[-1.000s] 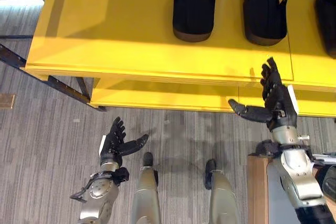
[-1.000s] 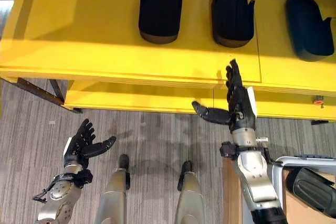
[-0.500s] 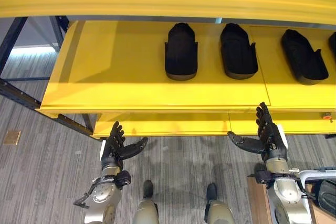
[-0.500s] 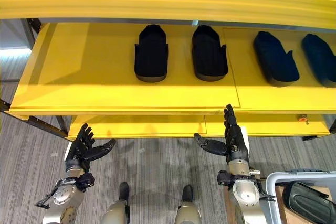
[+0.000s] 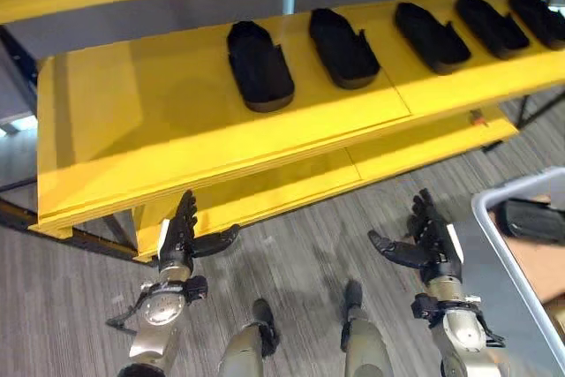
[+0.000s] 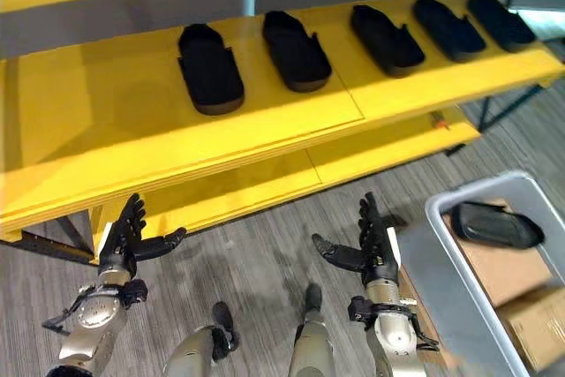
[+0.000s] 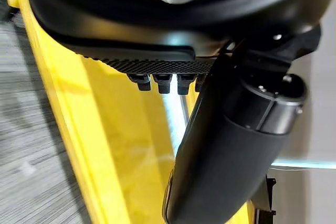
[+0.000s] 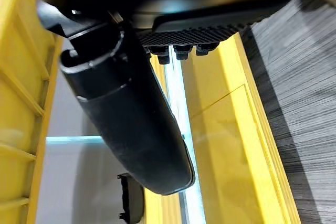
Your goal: Move parts from the plastic box to the shelf.
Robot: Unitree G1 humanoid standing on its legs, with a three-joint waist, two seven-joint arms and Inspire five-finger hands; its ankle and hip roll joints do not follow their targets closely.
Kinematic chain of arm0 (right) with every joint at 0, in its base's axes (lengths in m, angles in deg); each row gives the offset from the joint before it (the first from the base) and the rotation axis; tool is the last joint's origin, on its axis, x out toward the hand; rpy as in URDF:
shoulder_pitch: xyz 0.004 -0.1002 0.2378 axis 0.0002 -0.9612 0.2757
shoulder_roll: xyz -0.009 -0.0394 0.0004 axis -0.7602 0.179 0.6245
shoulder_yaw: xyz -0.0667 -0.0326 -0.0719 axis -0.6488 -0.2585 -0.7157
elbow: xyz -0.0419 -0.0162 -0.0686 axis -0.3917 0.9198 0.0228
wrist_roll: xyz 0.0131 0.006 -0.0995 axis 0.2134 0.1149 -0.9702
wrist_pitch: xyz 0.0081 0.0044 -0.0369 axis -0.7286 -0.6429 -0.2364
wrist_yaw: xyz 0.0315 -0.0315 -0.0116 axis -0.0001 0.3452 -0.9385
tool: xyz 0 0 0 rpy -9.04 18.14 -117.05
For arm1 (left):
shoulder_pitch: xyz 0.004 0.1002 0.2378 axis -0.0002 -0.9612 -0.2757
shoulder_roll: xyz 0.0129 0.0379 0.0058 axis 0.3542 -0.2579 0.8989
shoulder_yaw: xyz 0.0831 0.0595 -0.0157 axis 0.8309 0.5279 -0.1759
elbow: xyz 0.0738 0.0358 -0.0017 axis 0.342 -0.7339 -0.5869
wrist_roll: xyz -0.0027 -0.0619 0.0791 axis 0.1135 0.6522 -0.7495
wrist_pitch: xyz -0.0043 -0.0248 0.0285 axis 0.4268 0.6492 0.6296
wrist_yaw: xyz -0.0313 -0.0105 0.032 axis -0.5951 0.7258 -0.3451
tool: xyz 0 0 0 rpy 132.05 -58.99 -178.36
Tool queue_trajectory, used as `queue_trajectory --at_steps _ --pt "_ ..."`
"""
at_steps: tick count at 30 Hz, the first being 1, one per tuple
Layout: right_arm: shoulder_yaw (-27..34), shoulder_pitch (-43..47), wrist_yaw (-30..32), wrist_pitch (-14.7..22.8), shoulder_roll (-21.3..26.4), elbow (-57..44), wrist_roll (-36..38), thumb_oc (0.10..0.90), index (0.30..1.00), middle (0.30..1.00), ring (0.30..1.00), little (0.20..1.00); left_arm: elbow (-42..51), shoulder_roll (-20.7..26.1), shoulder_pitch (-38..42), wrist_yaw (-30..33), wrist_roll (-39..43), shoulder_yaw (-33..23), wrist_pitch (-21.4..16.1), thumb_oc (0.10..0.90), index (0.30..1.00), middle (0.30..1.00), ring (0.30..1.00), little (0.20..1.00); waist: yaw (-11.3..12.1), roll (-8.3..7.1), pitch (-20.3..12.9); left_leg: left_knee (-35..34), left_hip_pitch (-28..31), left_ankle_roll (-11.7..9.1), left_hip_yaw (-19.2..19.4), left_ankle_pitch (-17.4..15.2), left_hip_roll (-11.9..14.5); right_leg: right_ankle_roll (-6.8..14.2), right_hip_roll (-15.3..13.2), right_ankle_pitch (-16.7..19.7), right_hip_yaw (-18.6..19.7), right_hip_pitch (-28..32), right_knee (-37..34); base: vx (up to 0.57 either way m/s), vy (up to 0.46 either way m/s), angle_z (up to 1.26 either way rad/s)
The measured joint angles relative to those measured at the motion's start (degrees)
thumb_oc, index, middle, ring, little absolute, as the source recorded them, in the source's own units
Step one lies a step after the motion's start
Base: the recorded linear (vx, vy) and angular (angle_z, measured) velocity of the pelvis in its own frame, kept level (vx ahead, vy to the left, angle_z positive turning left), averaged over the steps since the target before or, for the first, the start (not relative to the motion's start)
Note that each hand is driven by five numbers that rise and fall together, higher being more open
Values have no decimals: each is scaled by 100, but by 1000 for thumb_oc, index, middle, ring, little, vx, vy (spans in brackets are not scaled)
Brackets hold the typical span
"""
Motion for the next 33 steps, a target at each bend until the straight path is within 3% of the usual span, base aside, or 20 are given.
queue_trajectory --at_steps 1,2,5,6,7,8,9,10,12,15,17,18,19,24,27,33 --pt "2 47 -13 1 31 3 52 900 1000 1000 1000 1000 55 2 -88 -5 5 22 2 900 1000 1000 1000 1000 100 40 23 -276 104 -4 13 12 -7 114 69 -280 -18 187 328 -134 4 -145" --pt "-11 94 -46 1 68 -14 51 900 1000 1000 1000 1000 193 30 -271 -18 17 34 20 900 1000 1000 1000 1000 228 40 24 -645 260 -250 101 172 -68 216 -32 -503 -41 721 382 -100 -43 -113" --pt "-57 185 -114 -11 155 -60 50 900 1000 1000 1000 1000 457 76 -529 -128 18 -11 28 900 1000 1000 1000 1000 438 -7 8 -886 290 -637 274 419 -173 251 -152 -557 -79 1600 -793 -57 -103 -80" --pt "-99 235 -144 -19 143 -58 49 900 1000 1000 1000 1000 480 74 -569 -137 16 -78 28 900 1000 1000 1000 1000 449 -70 14 -881 265 -905 436 353 -167 206 -131 -563 -158 1771 -1237 -11 -116 -68" --pt "-210 283 -199 -24 15 -97 45 900 1000 1000 1000 1000 515 140 -612 -159 16 -282 28 900 1000 1000 1000 1000 463 -476 -17 -393 84 -948 654 171 -282 -119 -461 -594 -247 1758 -1669 6 -119 -96" --pt "-246 312 -293 5 68 -224 44 900 1000 1000 1000 1000 429 19 -596 -171 19 -511 30 900 1000 1000 1000 1000 441 -547 56 1372 -309 -421 271 -225 -77 524 -655 -727 -230 1686 -1802 21 -180 -113" --pt "-246 239 -332 -2 273 -258 46 900 1000 1000 1000 1000 332 -210 -697 -151 43 -531 75 900 1000 1000 1000 1000 400 -171 -11 1580 -197 -815 -38 -817 282 524 -342 -743 -102 1670 -1824 20 -128 -115" --pt "-168 -59 -356 -59 379 -251 47 900 1000 1000 1000 1000 321 -393 -811 -258 43 -603 123 900 1000 1000 1000 1000 233 -160 -54 965 46 -997 54 -646 160 511 -276 -598 243 1641 -2146 63 -172 -85" --pt "-1 -526 -405 -82 384 -252 49 900 1000 1000 1000 1000 500 -396 -843 -348 42 -607 120 900 1000 1000 1000 1000 152 -235 -110 427 188 -1050 151 -283 153 206 -23 -318 178 1728 -2639 55 -119 -40" --pt "242 -889 -431 -177 258 -224 54 900 1000 1000 1000 1000 510 -410 -827 -394 42 -574 127 900 1000 1000 1000 1000 -10 -275 -139 -121 363 -1178 387 -181 235 138 105 -78 254 1656 -2737 34 -92 -5" --pt "264 -889 -480 -175 168 -227 61 900 1000 1000 1000 1000 507 -410 -836 -401 43 -559 129 900 1000 1000 1000 1000 -105 -274 -167 -470 531 -1386 638 5 297 17 99 8 242 1505 -2777 37 -109 -20" --pt "265 -869 -495 -180 157 -230 75 900 1000 1000 1000 1000 490 -443 -854 -405 43 -553 135 900 1000 1000 1000 1000 -87 -219 -169 -13 471 -1290 615 -52 494 -2 180 99 254 1477 -2756 35 -118 -51" --pt "254 -870 -519 -173 211 -237 89 900 1000 1000 1000 1000 485 -488 -951 -425 41 -520 148 900 1000 1000 1000 1000 -102 -45 -232 -99 607 -1239 669 26 675 16 358 124 338 1488 -2726 36 -118 -49" --pt "253 -966 -521 -150 196 -259 172 900 1000 1000 1000 1000 557 -471 -1155 -623 -3 -329 156 900 1000 1000 1000 1000 -322 121 -374 -979 1113 -1285 773 548 649 -89 515 199 480 1581 -2730 17 -78 -14" --pt "247 -1036 -514 -148 341 -229 172 900 1000 1000 1000 1000 575 -532 -1195 -629 -7 -36 158 900 1000 1000 1000 1000 -407 393 -501 -1596 1390 -1245 809 1132 787 -198 827 187 465 1585 -2733 12 -130 -7" --pt "184 -959 -473 -123 376 -170 169 900 1000 1000 1000 1000 539 -560 -868 -586 -7 426 158 900 1000 1000 1000 1000 -447 510 -534 -1591 1498 -1384 807 1291 1072 -371 1170 72 464 1648 -2659 -4 -180 -5"
